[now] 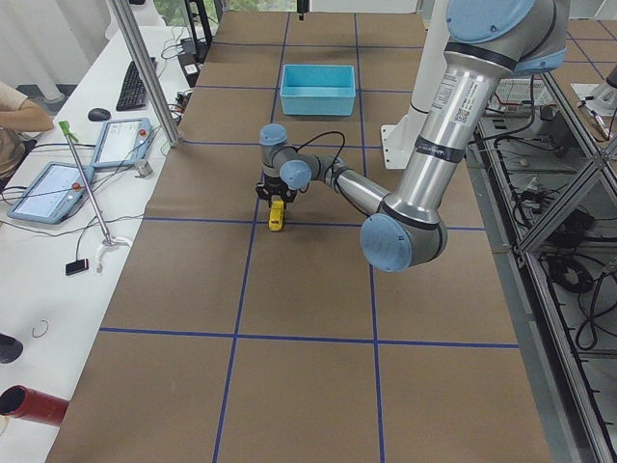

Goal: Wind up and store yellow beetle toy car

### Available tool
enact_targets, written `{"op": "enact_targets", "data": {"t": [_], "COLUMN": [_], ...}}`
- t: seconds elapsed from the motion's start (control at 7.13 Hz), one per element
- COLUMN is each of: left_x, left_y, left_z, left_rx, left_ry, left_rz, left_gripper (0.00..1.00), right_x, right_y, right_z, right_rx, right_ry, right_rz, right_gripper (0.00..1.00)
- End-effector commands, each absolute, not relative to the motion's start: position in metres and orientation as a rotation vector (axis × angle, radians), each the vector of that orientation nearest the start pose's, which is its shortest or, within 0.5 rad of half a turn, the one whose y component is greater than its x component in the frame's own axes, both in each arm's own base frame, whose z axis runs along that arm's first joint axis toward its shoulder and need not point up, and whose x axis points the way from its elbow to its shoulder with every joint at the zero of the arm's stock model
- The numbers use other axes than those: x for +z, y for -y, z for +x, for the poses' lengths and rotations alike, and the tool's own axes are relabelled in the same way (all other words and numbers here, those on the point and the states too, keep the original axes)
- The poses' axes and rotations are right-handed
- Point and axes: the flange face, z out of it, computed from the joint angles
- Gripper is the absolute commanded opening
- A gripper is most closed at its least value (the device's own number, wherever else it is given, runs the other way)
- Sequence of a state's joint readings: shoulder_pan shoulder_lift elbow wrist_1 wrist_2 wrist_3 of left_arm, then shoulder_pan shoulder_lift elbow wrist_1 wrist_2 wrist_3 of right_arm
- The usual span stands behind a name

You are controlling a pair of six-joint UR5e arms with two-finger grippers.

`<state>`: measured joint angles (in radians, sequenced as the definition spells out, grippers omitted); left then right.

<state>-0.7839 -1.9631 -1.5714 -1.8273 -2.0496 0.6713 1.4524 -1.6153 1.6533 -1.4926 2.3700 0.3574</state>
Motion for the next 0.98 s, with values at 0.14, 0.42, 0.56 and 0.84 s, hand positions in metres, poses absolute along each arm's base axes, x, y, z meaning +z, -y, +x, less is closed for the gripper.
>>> {"op": "enact_targets", "data": {"t": [0.14, 0.42, 0.56, 0.84], "left_x": [0.42, 0.436, 0.439, 0.446], "left_y": [0.527, 0.519, 0.519, 0.516], "left_z": [0.402, 0.396, 0.394, 0.392], "left_rx": [1.532, 1.537, 1.537, 1.54], "left_ry": [-0.554, -0.567, -0.566, -0.582], "left_rz": [0.69, 0.701, 0.704, 0.697], "left_gripper": [0.29, 0.29, 0.29, 0.29], "right_x": [0.631, 0.631, 0.631, 0.631], "right_y": [0.484, 0.484, 0.484, 0.484], "right_z": [0.004, 0.004, 0.004, 0.004], "right_rx": [0.179, 0.178, 0.18, 0.18], "right_ry": [0.802, 0.801, 0.802, 0.802], "right_rz": [-0.084, -0.085, -0.086, -0.086], "right_gripper": [1.0, 1.0, 1.0, 1.0]}}
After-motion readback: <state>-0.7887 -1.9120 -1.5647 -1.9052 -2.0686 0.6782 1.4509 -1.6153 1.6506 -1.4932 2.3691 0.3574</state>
